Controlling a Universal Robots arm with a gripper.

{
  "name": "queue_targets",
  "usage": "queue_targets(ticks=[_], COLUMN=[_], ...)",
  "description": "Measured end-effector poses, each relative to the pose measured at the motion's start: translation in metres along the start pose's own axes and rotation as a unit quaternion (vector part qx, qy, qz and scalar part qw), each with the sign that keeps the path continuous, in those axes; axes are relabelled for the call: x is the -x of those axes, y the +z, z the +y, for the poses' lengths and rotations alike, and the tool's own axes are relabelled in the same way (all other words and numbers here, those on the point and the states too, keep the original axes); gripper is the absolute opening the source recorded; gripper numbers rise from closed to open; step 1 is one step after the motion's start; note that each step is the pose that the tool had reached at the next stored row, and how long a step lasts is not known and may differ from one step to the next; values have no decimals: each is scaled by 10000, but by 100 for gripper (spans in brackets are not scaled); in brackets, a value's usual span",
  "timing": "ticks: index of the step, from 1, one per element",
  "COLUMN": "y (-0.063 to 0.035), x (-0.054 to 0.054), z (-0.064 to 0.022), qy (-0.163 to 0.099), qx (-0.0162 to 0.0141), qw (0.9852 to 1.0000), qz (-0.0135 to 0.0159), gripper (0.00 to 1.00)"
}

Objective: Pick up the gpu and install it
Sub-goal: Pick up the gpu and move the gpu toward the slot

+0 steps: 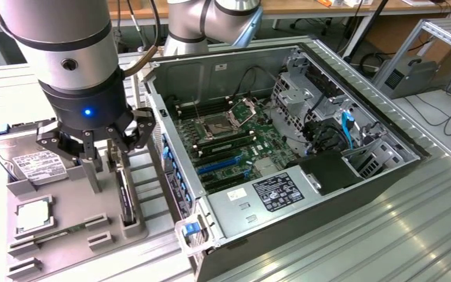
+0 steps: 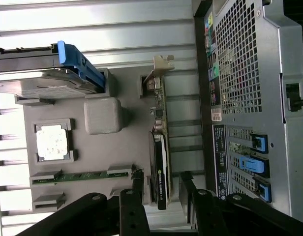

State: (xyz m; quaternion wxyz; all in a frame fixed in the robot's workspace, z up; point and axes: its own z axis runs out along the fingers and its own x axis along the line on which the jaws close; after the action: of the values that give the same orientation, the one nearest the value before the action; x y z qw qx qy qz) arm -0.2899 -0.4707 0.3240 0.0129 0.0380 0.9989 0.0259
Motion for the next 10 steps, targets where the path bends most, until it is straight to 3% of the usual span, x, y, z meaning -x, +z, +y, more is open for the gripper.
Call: queue_targets(ticks=[1, 3, 4, 10], y=[0, 0, 0, 51], x=[0, 0, 0, -1], z=[0, 0, 0, -3], qy=[0, 0, 0, 0], qx=[0, 0, 0, 0], qw=[10000, 10000, 10000, 10000], qz=[0, 0, 0, 0], gripper=[49, 49, 56, 56])
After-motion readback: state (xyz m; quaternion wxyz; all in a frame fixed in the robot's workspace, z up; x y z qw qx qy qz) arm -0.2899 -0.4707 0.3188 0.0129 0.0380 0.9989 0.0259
